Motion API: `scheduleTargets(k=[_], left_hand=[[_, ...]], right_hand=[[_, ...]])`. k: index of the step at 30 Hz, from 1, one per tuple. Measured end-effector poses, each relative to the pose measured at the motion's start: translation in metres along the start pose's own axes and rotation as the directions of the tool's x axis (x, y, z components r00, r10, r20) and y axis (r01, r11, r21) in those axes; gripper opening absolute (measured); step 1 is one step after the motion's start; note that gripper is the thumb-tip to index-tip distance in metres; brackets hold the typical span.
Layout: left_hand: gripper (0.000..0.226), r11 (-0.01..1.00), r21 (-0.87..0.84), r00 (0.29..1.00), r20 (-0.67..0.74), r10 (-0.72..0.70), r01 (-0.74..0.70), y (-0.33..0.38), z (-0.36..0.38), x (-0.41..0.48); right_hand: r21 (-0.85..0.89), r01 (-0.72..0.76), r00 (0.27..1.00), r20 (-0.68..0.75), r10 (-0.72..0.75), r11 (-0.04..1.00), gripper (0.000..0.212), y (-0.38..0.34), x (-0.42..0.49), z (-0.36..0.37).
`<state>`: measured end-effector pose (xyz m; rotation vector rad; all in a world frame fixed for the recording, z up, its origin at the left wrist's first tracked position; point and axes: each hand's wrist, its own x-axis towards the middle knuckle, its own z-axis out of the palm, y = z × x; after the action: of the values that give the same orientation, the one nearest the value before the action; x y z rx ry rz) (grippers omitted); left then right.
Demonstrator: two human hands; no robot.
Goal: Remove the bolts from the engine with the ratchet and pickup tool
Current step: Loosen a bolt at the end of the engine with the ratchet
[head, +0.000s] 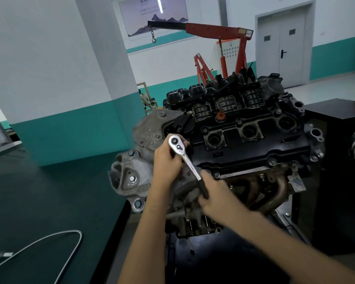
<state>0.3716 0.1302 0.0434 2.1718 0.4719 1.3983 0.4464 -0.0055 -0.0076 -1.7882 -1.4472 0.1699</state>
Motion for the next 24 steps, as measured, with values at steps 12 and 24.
scheduleTargets(k=[12, 24], left_hand=[[0.015, 0.983, 0.181, 0.999, -0.031, -0.020, 0.025, -0.002, 0.006, 0.001], [0.025, 1.000, -0.024, 1.000, 0.018, 0.013, -0.013, -0.001, -0.001, 0.000]], right_hand=[[-0.622, 0.114, 0.980, -0.060, -0.192, 0.775, 0.038, 0.024, 0.028, -0.076], [-0.002, 0.064, 0.998, -0.010, -0.064, 0.998, 0.031, 0.003, 0.002, -0.010]])
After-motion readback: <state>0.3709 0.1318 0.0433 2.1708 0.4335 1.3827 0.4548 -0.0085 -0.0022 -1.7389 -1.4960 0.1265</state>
